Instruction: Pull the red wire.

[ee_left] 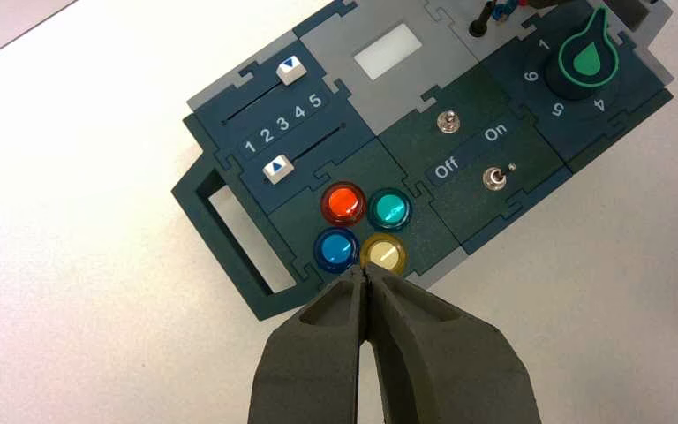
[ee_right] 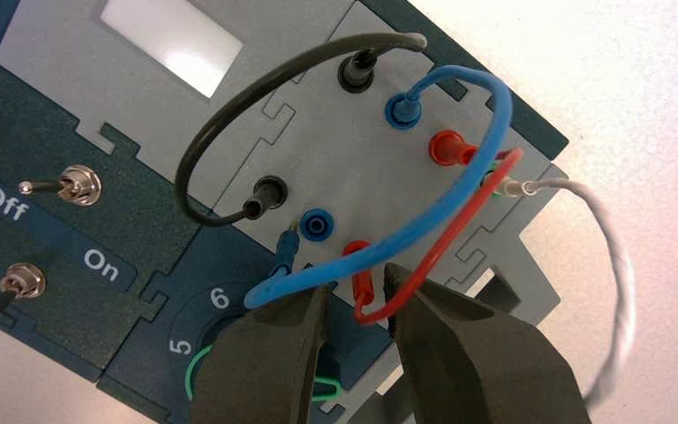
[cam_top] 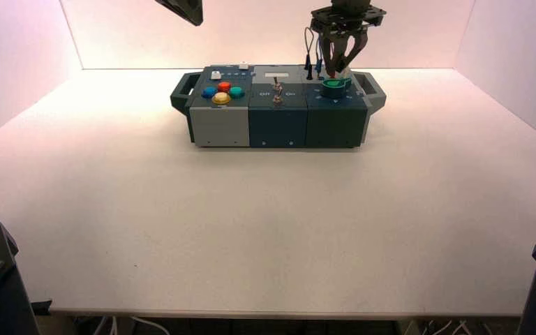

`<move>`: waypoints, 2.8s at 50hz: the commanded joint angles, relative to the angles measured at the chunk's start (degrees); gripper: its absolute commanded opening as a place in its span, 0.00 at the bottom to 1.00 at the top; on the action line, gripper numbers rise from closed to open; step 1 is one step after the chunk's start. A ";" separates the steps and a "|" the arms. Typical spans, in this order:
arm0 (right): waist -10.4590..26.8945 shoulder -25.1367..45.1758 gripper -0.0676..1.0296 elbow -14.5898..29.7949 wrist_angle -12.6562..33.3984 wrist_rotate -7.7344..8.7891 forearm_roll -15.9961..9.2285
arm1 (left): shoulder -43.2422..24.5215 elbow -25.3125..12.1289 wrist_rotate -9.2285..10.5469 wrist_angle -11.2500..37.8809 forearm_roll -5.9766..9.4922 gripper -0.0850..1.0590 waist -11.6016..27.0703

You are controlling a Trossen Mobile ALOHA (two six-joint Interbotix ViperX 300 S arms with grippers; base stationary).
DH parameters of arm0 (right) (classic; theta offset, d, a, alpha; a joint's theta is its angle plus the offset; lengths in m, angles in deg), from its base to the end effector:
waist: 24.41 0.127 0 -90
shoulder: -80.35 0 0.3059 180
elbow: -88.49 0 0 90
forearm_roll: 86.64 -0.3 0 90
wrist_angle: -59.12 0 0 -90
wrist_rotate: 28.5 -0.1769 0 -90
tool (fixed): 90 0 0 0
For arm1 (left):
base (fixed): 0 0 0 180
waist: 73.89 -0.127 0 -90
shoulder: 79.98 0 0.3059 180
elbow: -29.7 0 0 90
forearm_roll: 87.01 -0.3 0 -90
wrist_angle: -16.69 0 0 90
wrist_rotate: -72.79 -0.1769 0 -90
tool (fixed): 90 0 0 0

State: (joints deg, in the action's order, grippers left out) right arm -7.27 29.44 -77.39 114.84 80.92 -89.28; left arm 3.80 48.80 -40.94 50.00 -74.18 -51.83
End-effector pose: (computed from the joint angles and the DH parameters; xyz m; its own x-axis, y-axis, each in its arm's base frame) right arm 0.4696 0.1519 0.0634 0.1437 0.0842 -0.9860 -0.5761 0.8172 -0.0142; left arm 0.3602 -0.1693 0.1539 0.4421 -0.3107 -0.8414 0.5978 0.8014 0.0181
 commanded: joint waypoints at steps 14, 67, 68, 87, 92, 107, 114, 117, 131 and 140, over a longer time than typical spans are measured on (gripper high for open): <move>-0.26 0.18 0.39 3.69 0.00 0.44 3.08 | 1.32 -1.49 -0.26 -0.18 -0.09 0.05 -0.09; -0.18 -1.14 0.04 8.61 5.19 0.26 7.73 | 1.49 -1.49 -0.26 -0.18 -0.18 0.05 -0.44; -0.18 -1.23 0.04 8.79 5.63 0.26 7.73 | 1.49 -1.49 -0.26 -0.18 -0.18 0.05 -0.53; 0.18 -2.72 0.04 8.26 13.97 0.79 0.26 | 1.67 -1.49 -0.26 -0.18 -0.18 0.05 -0.62; 0.18 -3.34 0.07 7.56 14.41 0.79 -0.26 | 1.93 -1.41 -0.26 -0.18 -0.18 0.05 -0.62; 0.26 -5.45 0.46 3.87 15.21 0.00 -0.26 | 2.46 -1.41 -0.26 -0.09 -0.18 0.05 -0.79; 0.18 -7.29 0.46 1.67 13.89 -0.70 0.09 | 2.55 -1.49 -0.26 -0.09 -0.18 0.05 -0.79; 0.26 -8.17 0.46 0.62 12.83 -0.88 0.18 | 2.46 -1.49 -0.26 -0.09 -0.18 0.05 -0.79; 0.18 -13.71 0.46 -6.24 4.04 -2.90 0.70 | 2.11 -1.49 0.00 -0.70 -0.18 0.05 -0.79; 0.09 -17.49 0.46 -12.22 -4.13 -4.92 2.90 | 2.11 -1.23 0.35 -1.76 -0.18 0.05 -0.79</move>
State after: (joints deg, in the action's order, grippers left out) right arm -7.18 16.08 -87.67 114.84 77.14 -87.78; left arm 4.59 48.80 -40.85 49.39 -74.27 -52.45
